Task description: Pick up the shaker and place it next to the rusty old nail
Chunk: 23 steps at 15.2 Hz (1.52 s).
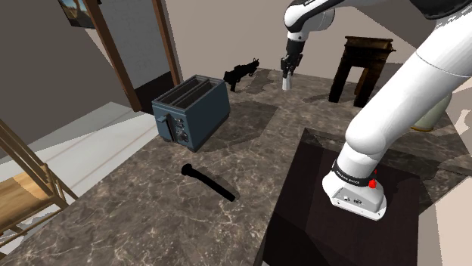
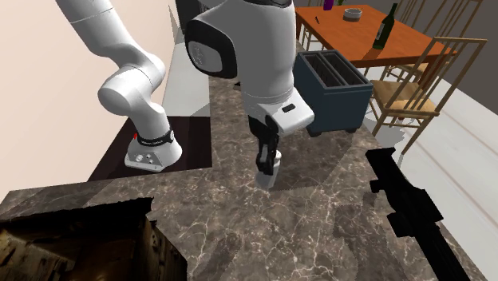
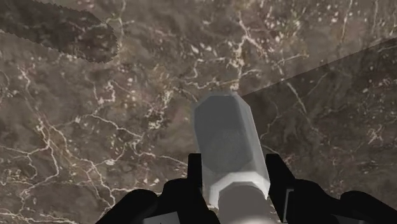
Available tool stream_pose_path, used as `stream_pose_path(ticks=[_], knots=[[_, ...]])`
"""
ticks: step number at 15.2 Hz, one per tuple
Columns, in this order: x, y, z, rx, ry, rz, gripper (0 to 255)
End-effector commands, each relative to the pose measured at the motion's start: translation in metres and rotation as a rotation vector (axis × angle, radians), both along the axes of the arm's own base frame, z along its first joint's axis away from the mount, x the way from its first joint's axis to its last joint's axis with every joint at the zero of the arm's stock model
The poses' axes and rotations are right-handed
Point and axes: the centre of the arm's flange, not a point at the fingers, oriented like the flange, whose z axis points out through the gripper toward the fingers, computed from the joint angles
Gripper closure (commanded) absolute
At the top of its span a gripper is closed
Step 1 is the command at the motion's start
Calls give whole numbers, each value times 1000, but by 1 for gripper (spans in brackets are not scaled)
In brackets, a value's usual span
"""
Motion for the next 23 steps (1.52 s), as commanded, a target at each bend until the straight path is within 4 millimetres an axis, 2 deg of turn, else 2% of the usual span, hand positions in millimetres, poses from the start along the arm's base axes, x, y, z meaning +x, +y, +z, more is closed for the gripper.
stream_pose_path(ticks=[1, 14, 15, 23], knots=[[0, 0, 10, 0, 0, 0, 255], [0, 0, 79, 0, 0, 0, 255], [0, 0, 79, 0, 0, 0, 255], [3, 106, 80, 0, 0, 0, 255]])
